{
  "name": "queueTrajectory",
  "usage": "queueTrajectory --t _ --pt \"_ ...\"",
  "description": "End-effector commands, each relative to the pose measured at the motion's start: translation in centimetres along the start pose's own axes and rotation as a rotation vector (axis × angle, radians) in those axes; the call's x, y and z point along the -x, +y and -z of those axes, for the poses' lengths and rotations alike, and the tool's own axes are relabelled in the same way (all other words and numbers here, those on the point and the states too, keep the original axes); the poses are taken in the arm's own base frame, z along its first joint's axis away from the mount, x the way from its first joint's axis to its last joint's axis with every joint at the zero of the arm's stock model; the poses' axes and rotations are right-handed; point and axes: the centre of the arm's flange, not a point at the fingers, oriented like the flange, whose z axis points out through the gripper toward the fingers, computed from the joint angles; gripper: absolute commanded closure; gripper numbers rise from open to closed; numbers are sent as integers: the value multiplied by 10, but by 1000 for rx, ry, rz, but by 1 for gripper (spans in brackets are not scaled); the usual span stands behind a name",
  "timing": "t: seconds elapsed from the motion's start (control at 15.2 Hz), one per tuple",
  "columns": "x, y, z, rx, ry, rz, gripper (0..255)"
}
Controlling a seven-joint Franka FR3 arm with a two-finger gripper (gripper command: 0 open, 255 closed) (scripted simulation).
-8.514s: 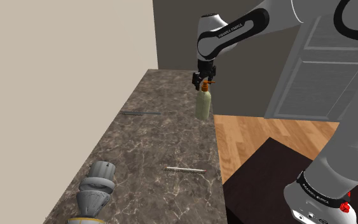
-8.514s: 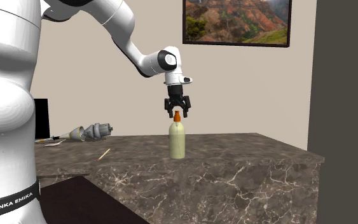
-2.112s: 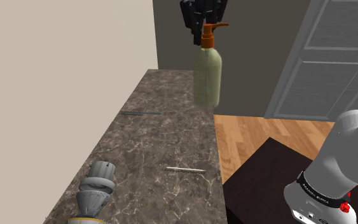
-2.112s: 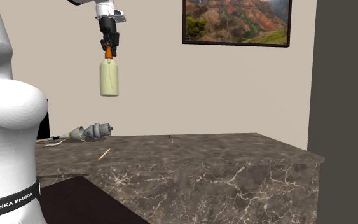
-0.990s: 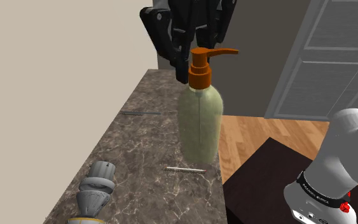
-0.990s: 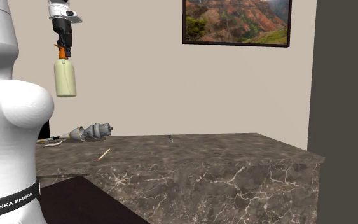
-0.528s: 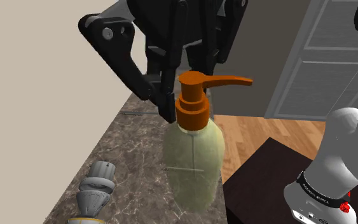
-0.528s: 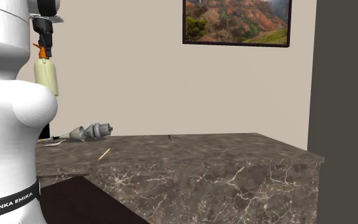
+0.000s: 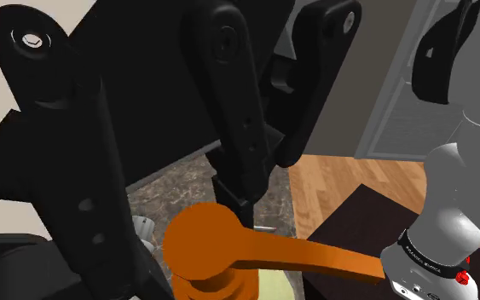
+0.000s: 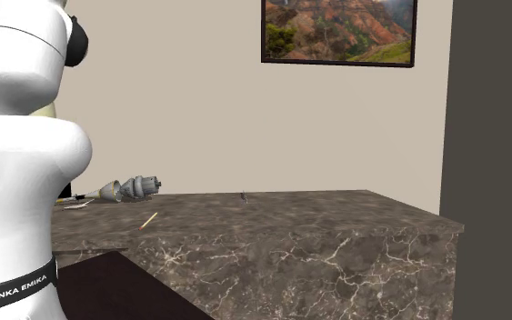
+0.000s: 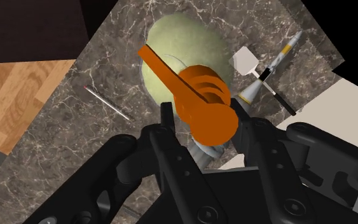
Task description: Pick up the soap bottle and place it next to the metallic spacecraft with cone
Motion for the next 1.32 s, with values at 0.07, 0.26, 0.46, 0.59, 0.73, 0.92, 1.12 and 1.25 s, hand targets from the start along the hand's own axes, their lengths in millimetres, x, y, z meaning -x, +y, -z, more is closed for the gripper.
queueTrajectory --t 0.07,0.26,0.46,0.59,0.73,0.92,1.12,1.25 --pt "6 -4 -13 0 0 -2 255" --pt "7 -6 -29 0 0 -2 255" --pt "8 -7 -44 0 0 -2 255" --pt "9 -8 -55 0 0 -2 255" --pt "9 -9 -65 0 0 -2 255" --pt "10 -11 -81 0 0 -2 255" --pt "11 -12 -97 0 0 -2 255" --pt "12 -13 -107 0 0 -2 255"
